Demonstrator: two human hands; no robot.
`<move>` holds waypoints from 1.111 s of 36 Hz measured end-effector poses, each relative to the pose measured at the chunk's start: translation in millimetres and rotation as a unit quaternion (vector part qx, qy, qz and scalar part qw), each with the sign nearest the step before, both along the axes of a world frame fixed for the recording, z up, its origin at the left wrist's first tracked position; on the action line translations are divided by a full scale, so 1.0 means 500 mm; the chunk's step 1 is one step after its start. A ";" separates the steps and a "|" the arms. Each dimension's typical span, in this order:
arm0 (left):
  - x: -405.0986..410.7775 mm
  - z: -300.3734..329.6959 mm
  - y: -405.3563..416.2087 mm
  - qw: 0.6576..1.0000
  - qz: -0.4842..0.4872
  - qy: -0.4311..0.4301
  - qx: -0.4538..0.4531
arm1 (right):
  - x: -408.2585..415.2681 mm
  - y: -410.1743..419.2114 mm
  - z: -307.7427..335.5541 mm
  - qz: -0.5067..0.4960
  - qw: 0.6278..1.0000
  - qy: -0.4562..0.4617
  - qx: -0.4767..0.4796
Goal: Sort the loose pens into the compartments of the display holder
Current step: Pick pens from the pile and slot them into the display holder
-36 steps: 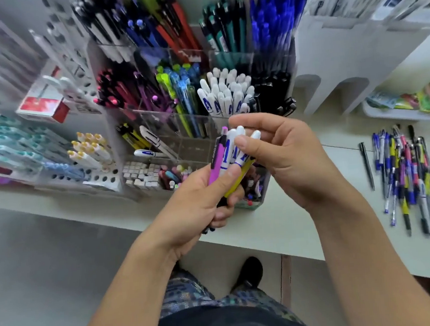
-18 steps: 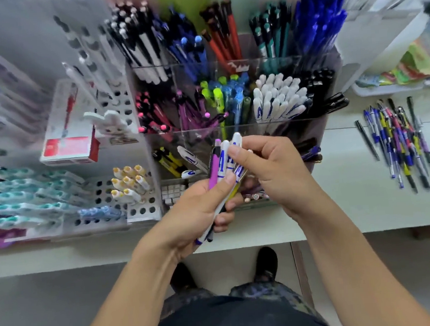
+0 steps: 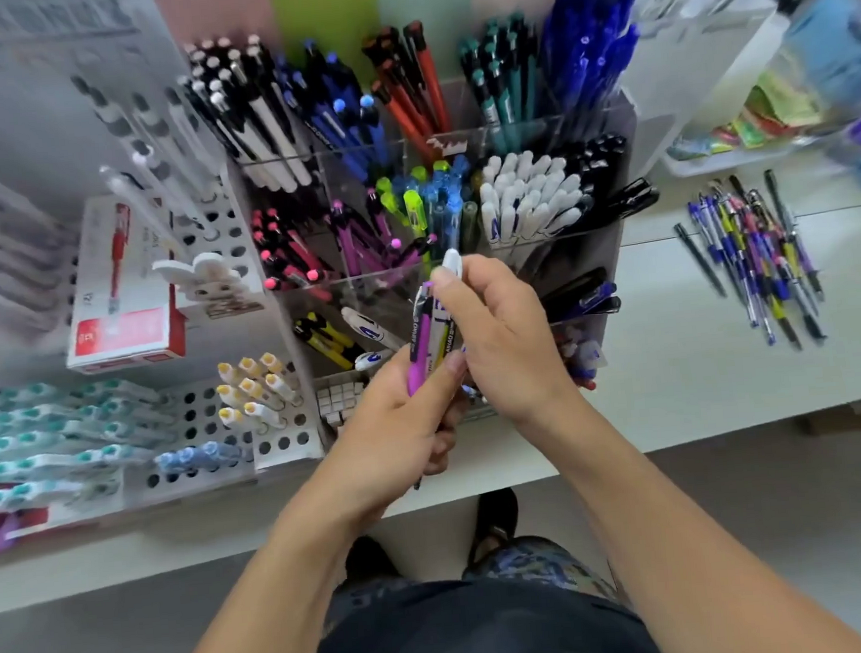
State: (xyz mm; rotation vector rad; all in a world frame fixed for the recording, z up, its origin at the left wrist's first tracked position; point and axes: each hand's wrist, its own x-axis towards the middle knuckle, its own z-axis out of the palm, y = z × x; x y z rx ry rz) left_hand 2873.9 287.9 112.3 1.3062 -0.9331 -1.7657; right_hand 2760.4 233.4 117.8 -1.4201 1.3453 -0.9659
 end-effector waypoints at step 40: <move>-0.015 -0.020 0.043 0.985 0.074 0.121 0.099 | -0.047 -0.031 -0.013 0.015 0.992 -0.111 -0.055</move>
